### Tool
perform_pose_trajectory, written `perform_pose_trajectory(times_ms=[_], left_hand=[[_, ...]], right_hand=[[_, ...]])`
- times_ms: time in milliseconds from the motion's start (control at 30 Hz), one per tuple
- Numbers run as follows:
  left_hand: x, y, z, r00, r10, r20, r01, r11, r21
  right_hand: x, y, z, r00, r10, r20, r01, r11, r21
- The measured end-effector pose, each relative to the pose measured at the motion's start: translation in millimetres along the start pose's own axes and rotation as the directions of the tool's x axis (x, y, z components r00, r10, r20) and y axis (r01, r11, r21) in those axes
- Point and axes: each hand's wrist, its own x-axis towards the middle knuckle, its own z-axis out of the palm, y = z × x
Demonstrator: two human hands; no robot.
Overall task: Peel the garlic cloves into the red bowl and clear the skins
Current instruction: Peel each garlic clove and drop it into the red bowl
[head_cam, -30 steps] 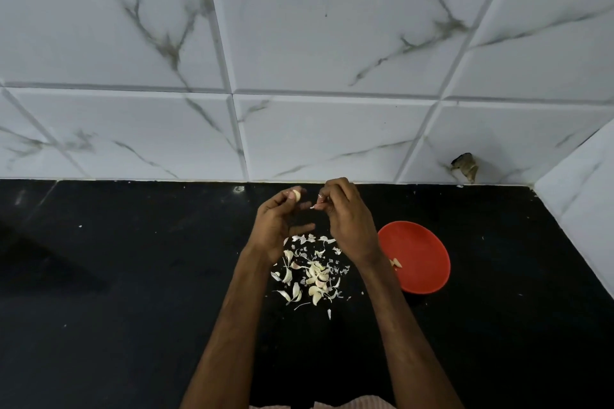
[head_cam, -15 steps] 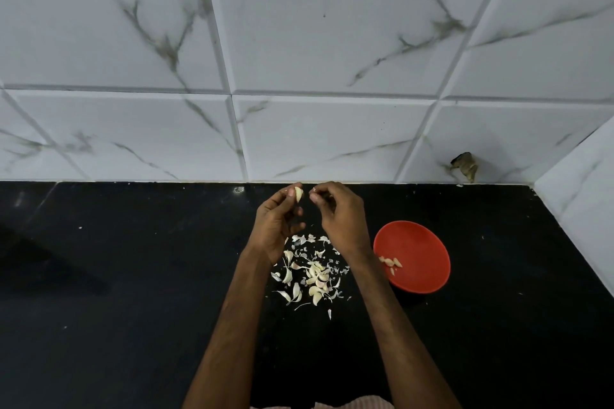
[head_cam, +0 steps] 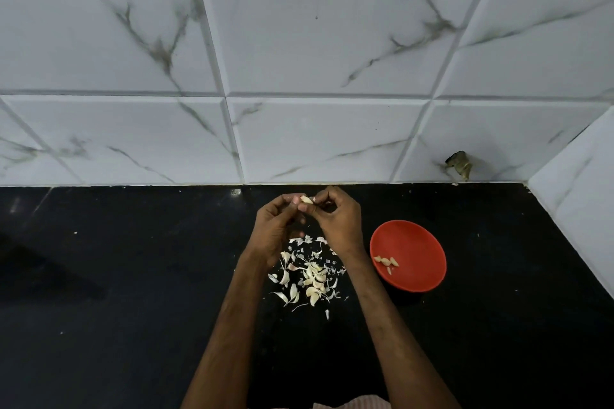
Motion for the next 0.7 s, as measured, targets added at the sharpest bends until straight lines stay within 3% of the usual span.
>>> perform_pose_trajectory(times_ms=[167, 267, 367, 533, 600, 700], left_hand=[[-0.8, -4.6, -6.7, 0.999, 0.043, -0.016, -0.040, 0.991, 0.128], [-0.2, -5.7, -8.2, 0.987, 0.162, 0.012, -0.161, 0.957, 0.240], [0.5, -4.1, -5.8, 0.965, 0.256, 0.049, -0.260, 0.937, 0.235], [-2.3, -7.4, -5.0, 0.979, 0.202, 0.013, -0.202, 0.978, 0.050], [-0.5, -10.6, -2.3, 0.982, 0.189, -0.021, -0.187, 0.978, 0.087], [3.7, -16.5, 1.0, 0.966, 0.238, -0.100, -0.213, 0.954, 0.210]], right_hand=[[0.8, 5.9, -6.4, 0.996, -0.007, 0.088, 0.008, 1.000, -0.017], [0.1, 6.9, -7.8, 0.986, -0.012, 0.164, 0.049, 0.973, -0.224], [-3.3, 2.8, -3.8, 0.979, 0.027, 0.204, 0.053, 0.925, -0.375], [-7.3, -2.8, 11.2, 0.948, 0.208, 0.241, -0.201, 0.978, -0.054], [-9.7, -2.6, 13.3, 0.933, 0.249, 0.260, -0.273, 0.960, 0.060], [-10.6, -0.4, 14.2, 0.942, 0.246, 0.230, -0.273, 0.957, 0.098]])
